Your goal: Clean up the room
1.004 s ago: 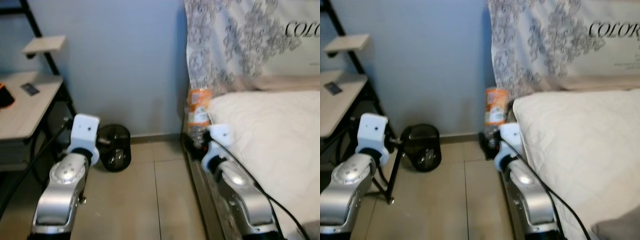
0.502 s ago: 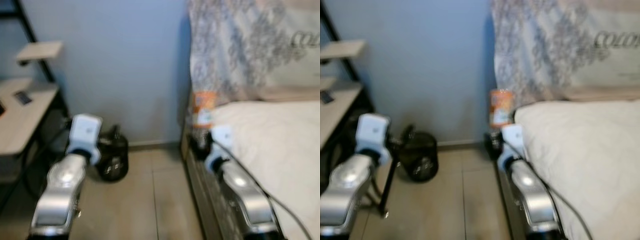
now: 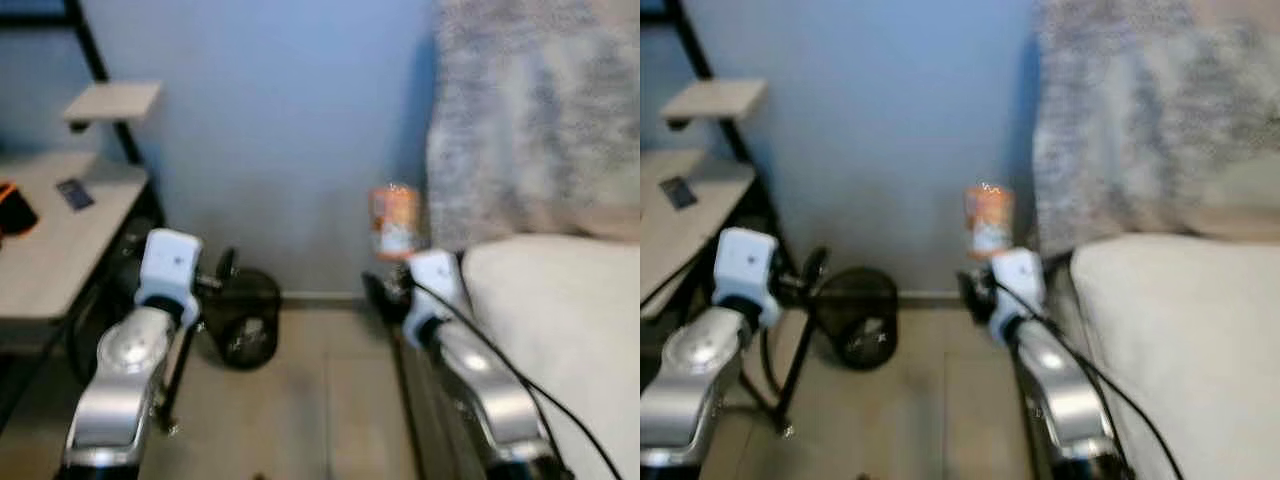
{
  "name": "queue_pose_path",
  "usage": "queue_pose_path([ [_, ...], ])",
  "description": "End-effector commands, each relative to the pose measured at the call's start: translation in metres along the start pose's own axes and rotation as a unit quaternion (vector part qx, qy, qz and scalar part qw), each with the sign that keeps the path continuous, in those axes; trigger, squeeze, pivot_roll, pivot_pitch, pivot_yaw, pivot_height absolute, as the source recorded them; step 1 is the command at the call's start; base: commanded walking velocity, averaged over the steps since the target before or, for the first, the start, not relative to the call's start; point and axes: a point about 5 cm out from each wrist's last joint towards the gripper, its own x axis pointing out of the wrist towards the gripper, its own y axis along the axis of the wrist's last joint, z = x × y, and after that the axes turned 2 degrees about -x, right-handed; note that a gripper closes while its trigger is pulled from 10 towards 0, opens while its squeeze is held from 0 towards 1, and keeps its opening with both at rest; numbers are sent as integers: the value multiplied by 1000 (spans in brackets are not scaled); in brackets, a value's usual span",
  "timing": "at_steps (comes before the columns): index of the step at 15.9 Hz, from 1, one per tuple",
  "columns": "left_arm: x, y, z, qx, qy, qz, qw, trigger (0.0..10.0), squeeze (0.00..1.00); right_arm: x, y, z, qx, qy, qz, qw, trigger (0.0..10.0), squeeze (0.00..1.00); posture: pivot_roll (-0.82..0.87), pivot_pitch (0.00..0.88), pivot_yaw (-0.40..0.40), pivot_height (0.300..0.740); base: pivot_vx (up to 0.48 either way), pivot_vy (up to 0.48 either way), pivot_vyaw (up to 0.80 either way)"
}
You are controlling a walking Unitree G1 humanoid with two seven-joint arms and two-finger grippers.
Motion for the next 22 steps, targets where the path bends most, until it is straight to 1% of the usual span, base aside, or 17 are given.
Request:
queue_pose_path([
  [1,3,4,5,4,-3,11,1000,10000,0,-3,1,11,-5,-20,2,1000,10000,0,-75,0,33,740,379,0,0],
  [4,3,5,4,-13,-3,13,1000,10000,0,-3,1,13,-2,-21,4,1000,10000,0,-73,0,34,740,350,0,0],
  [11,1,4,3,-15,-8,7,1000,10000,0,-5,-4,9,6,-19,0,1000,10000,0,-63,0,30,740,330,0,0],
  [14,0,3,5,-35,-10,-1,999,10000,0,-5,-4,9,6,-19,0,1000,10000,0,-62,0,29,740,319,0,0],
  [16,0,5,6,-69,-21,-2,997,10000,0,-5,-4,9,5,-19,0,1000,10000,0,-62,0,29,740,294,0,0],
  [19,0,5,7,-68,-25,-3,997,10000,0,-5,-5,8,3,-14,-1,1000,10000,0,-62,0,30,740,255,0,0],
  [22,-1,4,12,-59,-41,-7,997,10000,0,-5,-4,6,-13,0,-2,1000,10000,0,-62,0,29,740,264,0,0],
])
